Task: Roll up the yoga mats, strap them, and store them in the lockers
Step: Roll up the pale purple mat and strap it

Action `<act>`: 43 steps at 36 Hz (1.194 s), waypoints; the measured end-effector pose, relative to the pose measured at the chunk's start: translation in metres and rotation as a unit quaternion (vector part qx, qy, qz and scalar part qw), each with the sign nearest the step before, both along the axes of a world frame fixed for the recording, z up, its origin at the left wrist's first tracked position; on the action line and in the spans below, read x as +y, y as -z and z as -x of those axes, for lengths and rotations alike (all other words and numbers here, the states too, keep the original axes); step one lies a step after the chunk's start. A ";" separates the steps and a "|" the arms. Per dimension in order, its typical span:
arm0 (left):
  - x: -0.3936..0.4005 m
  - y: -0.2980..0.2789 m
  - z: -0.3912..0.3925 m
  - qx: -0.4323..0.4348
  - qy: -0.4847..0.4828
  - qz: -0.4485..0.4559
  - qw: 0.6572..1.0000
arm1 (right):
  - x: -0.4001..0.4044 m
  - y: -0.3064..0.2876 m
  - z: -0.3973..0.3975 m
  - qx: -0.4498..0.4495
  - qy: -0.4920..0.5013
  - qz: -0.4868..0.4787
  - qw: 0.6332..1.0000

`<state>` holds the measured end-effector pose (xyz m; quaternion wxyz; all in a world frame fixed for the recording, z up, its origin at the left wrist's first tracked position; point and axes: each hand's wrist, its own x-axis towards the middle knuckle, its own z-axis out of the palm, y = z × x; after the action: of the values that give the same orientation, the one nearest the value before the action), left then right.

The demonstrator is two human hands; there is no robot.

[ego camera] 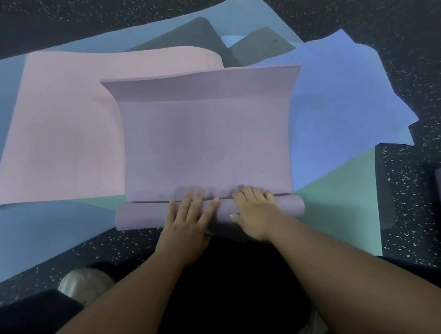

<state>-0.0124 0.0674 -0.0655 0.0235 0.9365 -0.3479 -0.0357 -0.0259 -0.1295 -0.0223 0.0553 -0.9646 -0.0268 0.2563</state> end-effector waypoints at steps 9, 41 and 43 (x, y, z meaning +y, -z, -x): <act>-0.015 -0.014 -0.032 0.057 -0.013 -0.045 0.997 | 0.003 0.018 0.002 -0.184 0.081 -0.012 0.979; -0.027 -0.031 -0.078 0.120 -0.013 -0.081 0.989 | 0.028 0.042 0.029 -0.129 0.141 -0.015 0.981; -0.027 -0.029 -0.078 0.118 -0.024 -0.071 0.990 | 0.027 0.041 0.023 -0.118 0.154 -0.015 0.981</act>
<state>0.0653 0.0406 -0.0367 -0.0009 0.9332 -0.3164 -0.1703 -0.0494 -0.1026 -0.0630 0.1051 -0.9797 0.1114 0.1290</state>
